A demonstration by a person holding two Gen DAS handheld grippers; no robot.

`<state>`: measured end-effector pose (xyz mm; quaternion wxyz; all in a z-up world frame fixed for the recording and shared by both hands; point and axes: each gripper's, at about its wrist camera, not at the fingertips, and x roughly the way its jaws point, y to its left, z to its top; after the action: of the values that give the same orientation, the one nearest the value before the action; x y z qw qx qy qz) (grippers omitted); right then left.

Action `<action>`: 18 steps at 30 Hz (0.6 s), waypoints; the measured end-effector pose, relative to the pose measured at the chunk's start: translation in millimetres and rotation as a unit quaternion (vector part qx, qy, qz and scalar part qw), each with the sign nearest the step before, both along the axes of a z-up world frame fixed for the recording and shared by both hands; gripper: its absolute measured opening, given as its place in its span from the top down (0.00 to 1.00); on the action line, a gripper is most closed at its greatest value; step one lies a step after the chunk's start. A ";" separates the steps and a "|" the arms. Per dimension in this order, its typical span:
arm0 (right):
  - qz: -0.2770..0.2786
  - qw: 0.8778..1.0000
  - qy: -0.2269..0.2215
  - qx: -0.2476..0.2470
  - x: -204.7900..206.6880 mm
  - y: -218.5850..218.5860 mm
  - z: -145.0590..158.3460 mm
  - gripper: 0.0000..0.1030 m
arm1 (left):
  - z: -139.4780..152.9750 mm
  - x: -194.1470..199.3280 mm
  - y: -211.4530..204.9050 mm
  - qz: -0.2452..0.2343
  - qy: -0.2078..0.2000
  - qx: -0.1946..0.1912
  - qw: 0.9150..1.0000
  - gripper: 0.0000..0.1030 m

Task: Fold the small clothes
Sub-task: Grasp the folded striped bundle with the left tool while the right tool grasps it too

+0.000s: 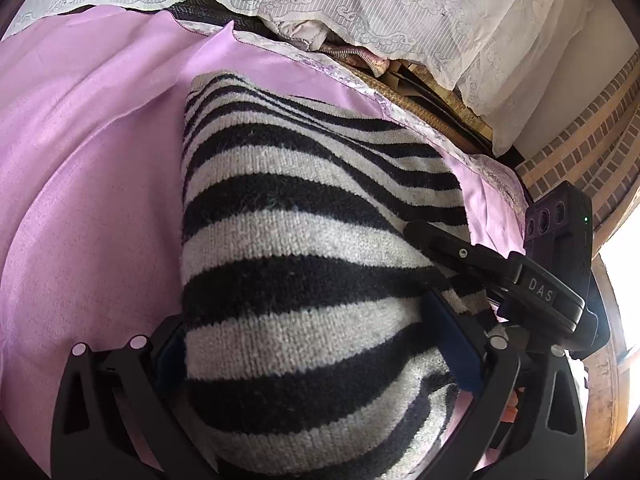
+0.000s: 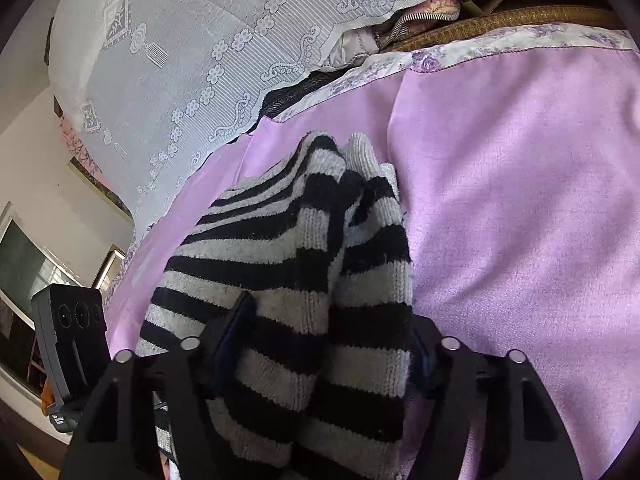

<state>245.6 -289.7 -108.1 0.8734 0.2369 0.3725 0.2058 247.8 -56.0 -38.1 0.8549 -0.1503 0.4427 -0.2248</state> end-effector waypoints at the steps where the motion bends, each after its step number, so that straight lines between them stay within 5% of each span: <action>1: 0.000 1.000 -0.006 -0.006 -2.1 2.1 1.9 0.45 | 0.9 -1.0 -0.3 0.003 -0.003 0.003 1.000 0.06; 9: -0.020 0.993 -0.063 -0.095 -21.7 23.5 19.4 0.54 | 10.4 -9.8 0.3 0.017 -0.035 0.026 0.999 0.25; 18: -0.039 0.973 -0.135 -0.182 -45.3 43.0 39.3 0.57 | 25.6 -26.5 -11.5 0.017 -0.095 0.075 0.992 0.28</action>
<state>200.3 -246.7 -68.8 0.9513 0.0586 0.2732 0.1300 221.3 -67.5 -12.4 0.9058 -0.0710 0.3721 -0.1898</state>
